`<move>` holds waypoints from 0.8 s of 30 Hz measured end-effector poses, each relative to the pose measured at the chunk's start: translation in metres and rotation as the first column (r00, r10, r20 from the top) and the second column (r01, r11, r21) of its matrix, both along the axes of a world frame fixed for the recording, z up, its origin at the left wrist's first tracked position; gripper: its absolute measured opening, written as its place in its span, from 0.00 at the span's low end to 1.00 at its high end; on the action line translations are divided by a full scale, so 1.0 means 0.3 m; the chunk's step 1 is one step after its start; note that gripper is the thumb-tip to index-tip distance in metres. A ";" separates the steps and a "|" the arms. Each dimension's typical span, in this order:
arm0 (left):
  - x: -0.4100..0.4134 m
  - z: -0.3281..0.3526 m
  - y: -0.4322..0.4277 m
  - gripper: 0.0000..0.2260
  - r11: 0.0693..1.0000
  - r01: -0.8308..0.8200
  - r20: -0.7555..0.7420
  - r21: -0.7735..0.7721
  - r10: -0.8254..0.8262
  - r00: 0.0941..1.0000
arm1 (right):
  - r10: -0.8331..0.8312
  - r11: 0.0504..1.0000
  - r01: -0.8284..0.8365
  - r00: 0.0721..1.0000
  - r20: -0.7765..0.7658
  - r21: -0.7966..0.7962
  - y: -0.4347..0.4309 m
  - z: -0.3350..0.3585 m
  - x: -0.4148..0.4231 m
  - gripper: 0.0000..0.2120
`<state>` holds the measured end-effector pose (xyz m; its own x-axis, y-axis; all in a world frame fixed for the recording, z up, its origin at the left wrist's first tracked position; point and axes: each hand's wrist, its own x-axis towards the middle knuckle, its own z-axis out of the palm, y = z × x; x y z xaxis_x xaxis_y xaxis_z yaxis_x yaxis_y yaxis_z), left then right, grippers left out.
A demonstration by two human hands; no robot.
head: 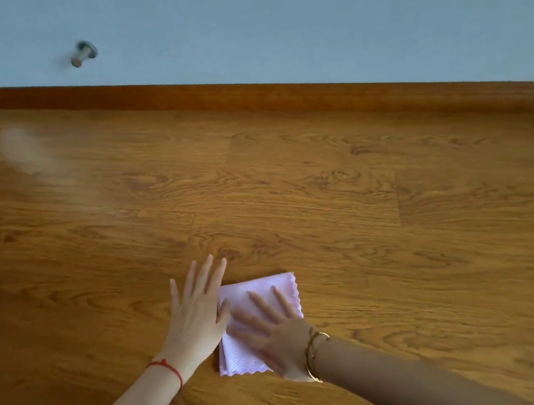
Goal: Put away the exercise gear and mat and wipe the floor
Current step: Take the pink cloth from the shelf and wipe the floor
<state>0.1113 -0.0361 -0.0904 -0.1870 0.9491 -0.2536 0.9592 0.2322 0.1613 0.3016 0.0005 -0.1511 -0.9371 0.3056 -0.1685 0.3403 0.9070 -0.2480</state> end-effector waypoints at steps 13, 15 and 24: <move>0.386 -0.022 0.178 0.29 0.967 0.253 0.098 0.023 -0.254 0.962 | -0.526 0.849 0.522 0.849 0.045 0.083 0.125 0.065 0.499 0.27; 0.421 -0.020 0.177 0.31 0.974 0.219 0.090 0.057 -0.223 0.971 | -0.714 0.695 0.716 0.698 -0.048 0.064 0.159 0.095 0.548 0.25; 0.432 -0.036 0.212 0.25 0.992 -0.081 0.469 -0.096 0.117 0.875 | -0.944 0.310 0.925 0.326 0.042 -0.221 0.257 0.100 0.583 0.12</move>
